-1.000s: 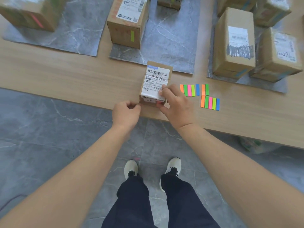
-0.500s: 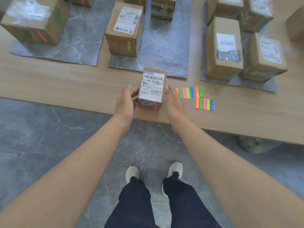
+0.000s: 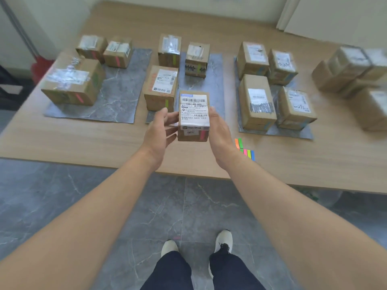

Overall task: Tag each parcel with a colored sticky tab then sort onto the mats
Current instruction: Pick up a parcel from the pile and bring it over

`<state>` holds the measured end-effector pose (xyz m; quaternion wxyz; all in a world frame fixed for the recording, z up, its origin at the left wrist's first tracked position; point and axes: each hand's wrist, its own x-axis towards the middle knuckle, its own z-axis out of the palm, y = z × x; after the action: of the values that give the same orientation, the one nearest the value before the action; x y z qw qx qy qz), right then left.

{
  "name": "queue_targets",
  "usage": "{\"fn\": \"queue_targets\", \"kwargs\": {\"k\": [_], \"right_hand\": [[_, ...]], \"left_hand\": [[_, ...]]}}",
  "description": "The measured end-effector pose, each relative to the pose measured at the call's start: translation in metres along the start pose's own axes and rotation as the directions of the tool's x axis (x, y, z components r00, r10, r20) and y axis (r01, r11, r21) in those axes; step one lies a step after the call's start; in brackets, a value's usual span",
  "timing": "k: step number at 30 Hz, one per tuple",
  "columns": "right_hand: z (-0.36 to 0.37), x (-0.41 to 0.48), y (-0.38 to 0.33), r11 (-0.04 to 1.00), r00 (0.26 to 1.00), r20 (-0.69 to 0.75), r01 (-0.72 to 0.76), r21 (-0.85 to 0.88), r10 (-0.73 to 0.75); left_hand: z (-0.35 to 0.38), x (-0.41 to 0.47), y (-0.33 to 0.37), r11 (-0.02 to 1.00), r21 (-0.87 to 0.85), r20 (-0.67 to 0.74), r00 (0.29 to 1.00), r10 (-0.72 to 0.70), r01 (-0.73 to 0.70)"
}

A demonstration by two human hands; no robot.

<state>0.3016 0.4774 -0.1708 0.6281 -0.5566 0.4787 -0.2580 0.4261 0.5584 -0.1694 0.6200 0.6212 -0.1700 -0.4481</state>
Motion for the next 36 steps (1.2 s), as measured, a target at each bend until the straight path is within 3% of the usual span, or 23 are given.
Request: {"fn": "queue_targets", "kwargs": {"k": [9,17,28,36], "right_hand": [[0.005,-0.041,-0.12,0.988,0.988,-0.034,0.15,0.032,-0.149],[-0.002,-0.06,-0.188,0.968,0.968,0.012,0.248,0.044,-0.249],[0.029,-0.039,-0.201,0.96,0.946,0.16,0.278,0.037,-0.28],[0.111,-0.007,-0.184,0.978,0.956,0.207,0.194,0.071,-0.205]], "left_hand": [[0.0,-0.039,0.12,0.981,-0.031,0.083,0.978,0.194,-0.192],[0.01,-0.066,0.192,0.966,-0.043,0.095,0.962,0.256,-0.253],[-0.018,-0.07,0.203,0.963,-0.031,-0.062,0.962,0.267,-0.269],[-0.096,-0.031,0.204,0.985,0.058,-0.142,0.976,0.167,-0.16]]}}
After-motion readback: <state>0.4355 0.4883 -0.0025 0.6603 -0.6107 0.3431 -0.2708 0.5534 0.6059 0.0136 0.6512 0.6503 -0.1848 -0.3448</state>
